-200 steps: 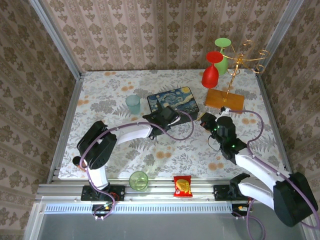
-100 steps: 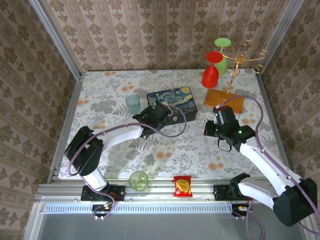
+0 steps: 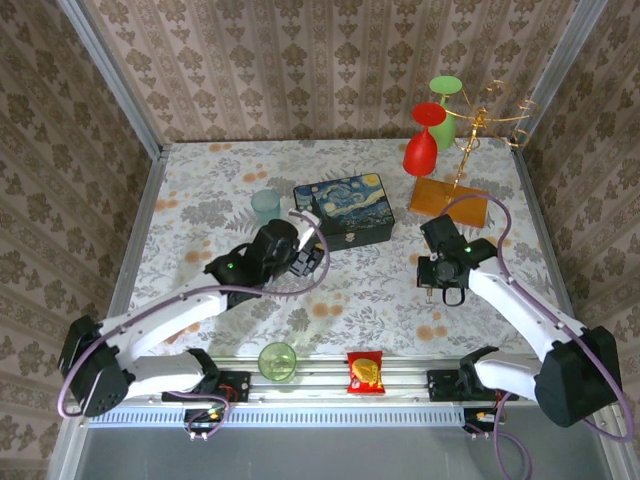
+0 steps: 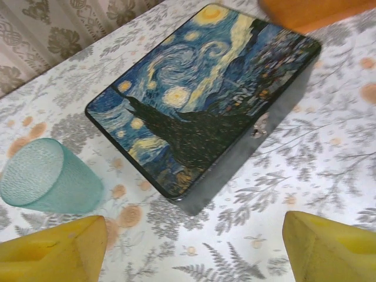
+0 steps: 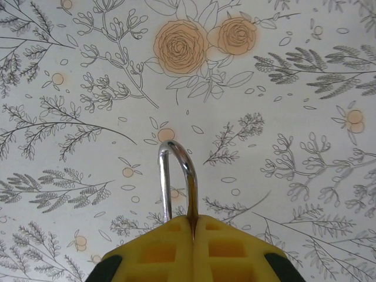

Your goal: Unlock the padlock with the key

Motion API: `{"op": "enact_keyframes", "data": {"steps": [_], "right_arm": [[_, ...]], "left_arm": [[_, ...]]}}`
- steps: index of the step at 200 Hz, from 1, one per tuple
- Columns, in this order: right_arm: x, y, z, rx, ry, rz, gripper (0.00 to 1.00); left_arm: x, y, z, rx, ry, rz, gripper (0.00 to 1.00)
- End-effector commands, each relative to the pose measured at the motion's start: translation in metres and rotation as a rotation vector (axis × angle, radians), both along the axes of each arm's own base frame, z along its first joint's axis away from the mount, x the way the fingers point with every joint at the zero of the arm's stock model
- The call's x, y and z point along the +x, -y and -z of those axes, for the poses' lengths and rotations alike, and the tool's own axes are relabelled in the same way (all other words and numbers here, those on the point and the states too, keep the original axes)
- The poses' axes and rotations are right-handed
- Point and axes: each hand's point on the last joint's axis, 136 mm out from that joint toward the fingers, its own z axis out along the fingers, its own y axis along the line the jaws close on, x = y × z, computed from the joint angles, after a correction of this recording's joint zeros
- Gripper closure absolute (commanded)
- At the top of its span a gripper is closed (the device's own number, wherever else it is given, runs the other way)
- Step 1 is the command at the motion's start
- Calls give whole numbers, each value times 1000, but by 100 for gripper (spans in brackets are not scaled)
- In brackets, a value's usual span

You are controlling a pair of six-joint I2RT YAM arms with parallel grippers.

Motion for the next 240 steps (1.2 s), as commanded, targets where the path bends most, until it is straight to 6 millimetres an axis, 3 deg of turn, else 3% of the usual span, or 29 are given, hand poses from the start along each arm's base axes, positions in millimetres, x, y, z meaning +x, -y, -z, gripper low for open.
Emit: {"op": "enact_keyframes", "data": {"steps": [1,47,134,171,214,240], "right_arm": [[12,-11,11,26,1,-24,100],[25,-21,32,21,-19,-23,100],[38,-57,62,86,-36,-34,100],[36,-56,76,70,-59,-34,100],[37,-55,74,60,-44,-46,100],[38,-56,69,66,-28,-47,92]], "left_arm": [[-17,5,-2,-119,-62,28,22],[-25,-5,9,-123,-89,8,22],[-21,5,27,-126,-136,10,22],[-22,3,32,-119,-146,6,22],[-18,-9,30,-119,-141,-35,20],[-16,-18,25,-140,-132,-71,17]]}}
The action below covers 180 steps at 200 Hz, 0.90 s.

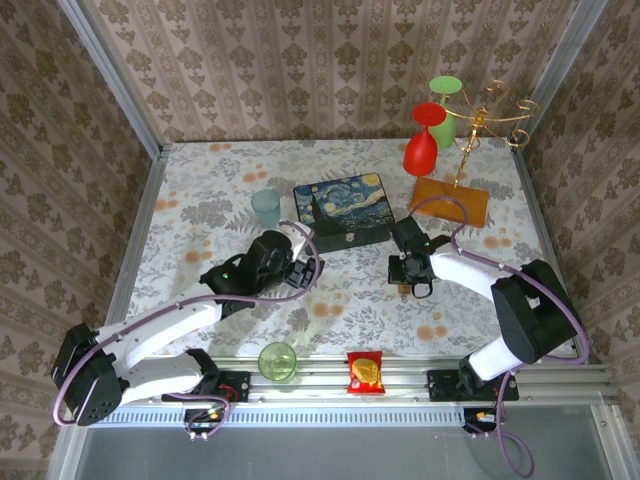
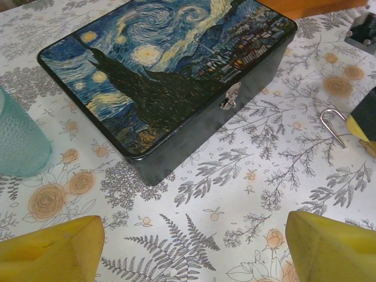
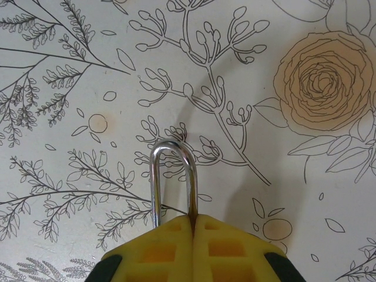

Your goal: Unlock the padlock with the key

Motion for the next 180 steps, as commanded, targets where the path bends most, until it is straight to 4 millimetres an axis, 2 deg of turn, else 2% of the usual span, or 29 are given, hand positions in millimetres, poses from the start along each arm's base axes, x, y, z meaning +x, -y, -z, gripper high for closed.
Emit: {"op": "enact_keyframes", "data": {"steps": [1,18,23,61,66,76,89,93,104,115,121,137,161,180], "right_arm": [[-3,0,0,-2,9,3,92],[-2,3,-7,-9,27,4,84],[-1,3,-9,-9,35,2,84],[5,1,-18,-2,70,-5,81],[6,1,-20,0,78,-7,81],[9,1,-28,2,109,-8,78],[15,3,-39,15,150,-5,70],[18,3,-52,36,192,-5,66],[26,8,-70,53,262,-7,55],[34,20,-88,23,338,4,40],[37,29,-97,-3,380,14,23],[45,50,-114,-58,469,36,5],[57,87,-118,-94,533,120,3],[64,120,-112,-140,589,207,3]], "left_arm": [[2,-13,-4,-27,2,-57,17],[2,-20,-8,-34,2,-83,13],[2,-22,-9,-35,3,-89,8],[4,-44,-21,-61,15,-135,4],[6,-47,-22,-62,17,-147,1],[8,-58,-25,-54,25,-178,0],[14,-79,-28,-32,46,-244,0],[16,-88,-29,-26,58,-274,0],[22,-111,-33,-29,91,-356,0],[28,-132,-37,-40,141,-424,0],[31,-143,-36,-35,185,-452,0],[38,-176,-36,-23,303,-561,0],[43,-227,-23,30,367,-725,0],[50,-249,-5,35,365,-770,0]]}}
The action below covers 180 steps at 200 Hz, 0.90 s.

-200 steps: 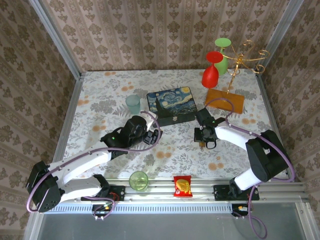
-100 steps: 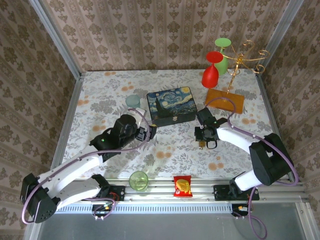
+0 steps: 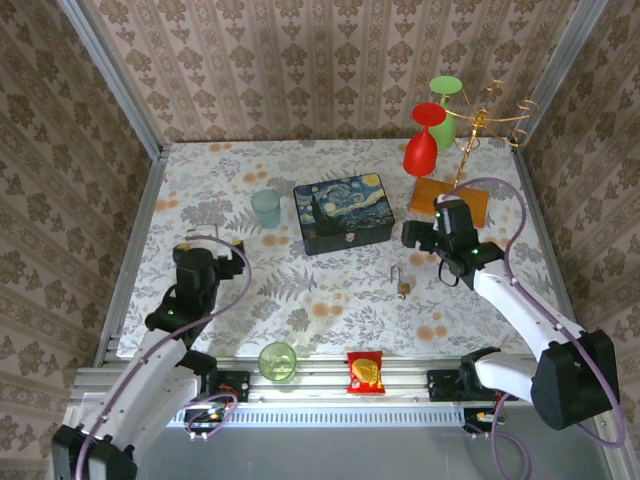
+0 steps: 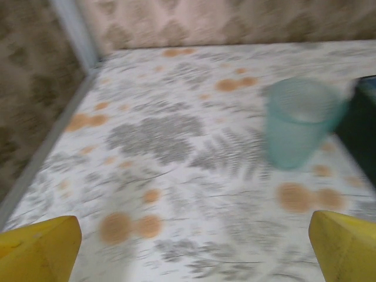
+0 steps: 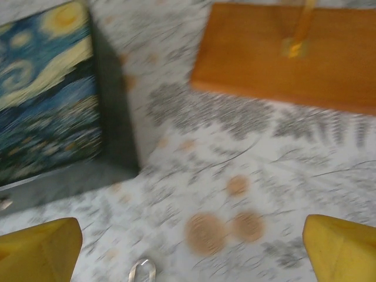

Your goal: Unlock the padlock with the key

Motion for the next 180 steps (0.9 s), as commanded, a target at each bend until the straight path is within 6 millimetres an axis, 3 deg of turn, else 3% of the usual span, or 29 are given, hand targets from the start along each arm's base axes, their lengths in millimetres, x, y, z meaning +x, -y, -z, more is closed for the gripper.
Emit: {"op": "enact_keyframes", "data": {"steps": [1,14,41,80,100,121,139,145,180], "right_arm": [[8,41,11,-95,63,97,3],[10,57,11,-112,135,137,3],[16,67,5,-195,310,106,3],[20,84,15,-171,407,175,3],[23,91,17,-149,455,215,3],[27,90,21,-150,457,204,3],[33,87,23,-148,470,178,3],[36,86,32,-153,450,170,2],[58,62,49,-151,372,28,0]], "left_arm": [[12,-29,-6,32,93,-83,0],[19,-39,7,25,91,-110,0],[36,-43,30,112,44,-92,0],[61,-49,48,124,69,-97,0],[71,-49,48,86,102,-62,0],[81,-55,47,31,140,-72,0],[93,-55,62,-24,130,-35,0],[95,-53,68,-22,132,-19,0],[101,-44,78,-13,117,30,0]]}}
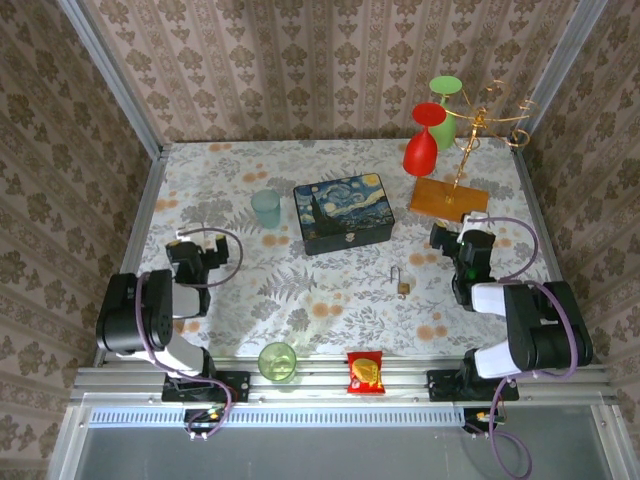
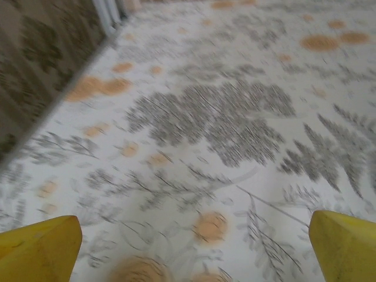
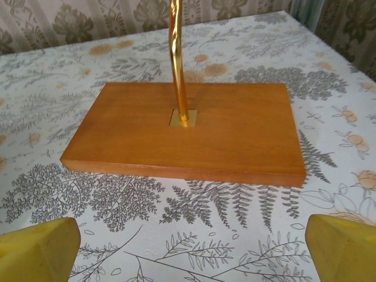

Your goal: Unlock the padlock with the key

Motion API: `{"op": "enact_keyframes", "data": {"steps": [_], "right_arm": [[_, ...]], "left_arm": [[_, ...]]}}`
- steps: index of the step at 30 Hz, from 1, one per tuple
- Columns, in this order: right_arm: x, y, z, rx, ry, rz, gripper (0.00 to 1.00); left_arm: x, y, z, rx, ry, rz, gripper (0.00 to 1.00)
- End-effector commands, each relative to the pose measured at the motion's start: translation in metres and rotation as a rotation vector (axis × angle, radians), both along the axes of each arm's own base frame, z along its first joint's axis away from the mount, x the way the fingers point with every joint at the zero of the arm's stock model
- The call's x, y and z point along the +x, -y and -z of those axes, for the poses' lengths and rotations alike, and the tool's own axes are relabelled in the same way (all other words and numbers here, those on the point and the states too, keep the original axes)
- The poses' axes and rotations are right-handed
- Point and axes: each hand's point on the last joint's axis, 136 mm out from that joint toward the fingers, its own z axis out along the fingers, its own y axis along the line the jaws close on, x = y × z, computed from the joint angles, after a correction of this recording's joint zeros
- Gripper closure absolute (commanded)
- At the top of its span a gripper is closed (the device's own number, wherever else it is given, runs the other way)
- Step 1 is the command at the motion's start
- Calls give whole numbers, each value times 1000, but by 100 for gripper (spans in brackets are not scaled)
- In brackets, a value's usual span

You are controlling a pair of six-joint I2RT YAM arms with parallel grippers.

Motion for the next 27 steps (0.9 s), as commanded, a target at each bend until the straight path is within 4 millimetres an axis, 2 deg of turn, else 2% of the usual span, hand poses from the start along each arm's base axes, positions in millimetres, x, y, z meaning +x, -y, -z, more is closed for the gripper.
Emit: {"op": "enact_keyframes", "data": {"steps": [1,2,3,9,27], "right_arm": [[25,-20,-7,-24,23,-118,0],[25,-31,-4,-46,20,-176,0],[25,-34,-2,-45,-5,-188,0],[25,-33,-4,-46,7,-184,0],[25,-33,-4,-44,7,-185,0]], "left_arm": [[16,12,-34,-16,137,67,0],[18,13,-32,-18,122,70,0],[21,14,-30,-23,90,74,0],[31,23,-28,33,44,93,0],[31,24,-28,39,45,96,0]]}}
